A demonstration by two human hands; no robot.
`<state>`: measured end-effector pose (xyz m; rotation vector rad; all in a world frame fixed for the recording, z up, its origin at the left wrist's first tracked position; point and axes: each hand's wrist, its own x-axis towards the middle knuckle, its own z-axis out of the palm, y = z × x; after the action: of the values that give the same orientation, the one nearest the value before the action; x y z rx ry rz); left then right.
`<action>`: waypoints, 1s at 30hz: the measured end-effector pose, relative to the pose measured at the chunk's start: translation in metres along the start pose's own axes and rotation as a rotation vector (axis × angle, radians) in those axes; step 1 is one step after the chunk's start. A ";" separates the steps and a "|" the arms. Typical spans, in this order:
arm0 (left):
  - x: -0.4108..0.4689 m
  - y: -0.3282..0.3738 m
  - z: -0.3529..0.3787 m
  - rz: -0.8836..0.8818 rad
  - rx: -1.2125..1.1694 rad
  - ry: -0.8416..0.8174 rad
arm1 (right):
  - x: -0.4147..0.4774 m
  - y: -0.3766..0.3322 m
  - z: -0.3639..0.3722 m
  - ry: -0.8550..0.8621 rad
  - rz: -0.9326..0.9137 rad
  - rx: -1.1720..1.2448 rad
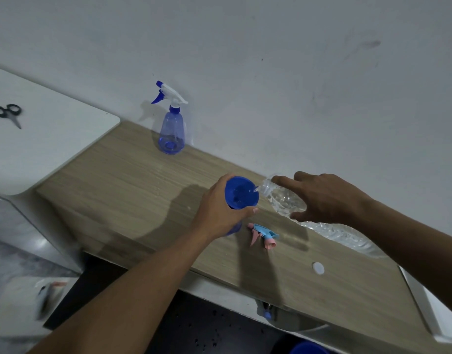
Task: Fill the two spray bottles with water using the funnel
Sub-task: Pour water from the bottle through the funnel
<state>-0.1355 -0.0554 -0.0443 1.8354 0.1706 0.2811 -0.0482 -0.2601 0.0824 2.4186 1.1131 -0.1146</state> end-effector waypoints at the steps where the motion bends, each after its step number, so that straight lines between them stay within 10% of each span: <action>1: 0.000 0.000 0.000 0.001 -0.001 0.000 | 0.000 0.000 0.000 -0.001 0.002 -0.004; 30: 0.004 -0.007 0.004 -0.003 0.015 -0.005 | -0.002 0.001 0.010 0.096 0.052 0.044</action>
<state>-0.1300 -0.0562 -0.0516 1.8502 0.1723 0.2744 -0.0477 -0.2659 0.0746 2.5136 1.0985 -0.0064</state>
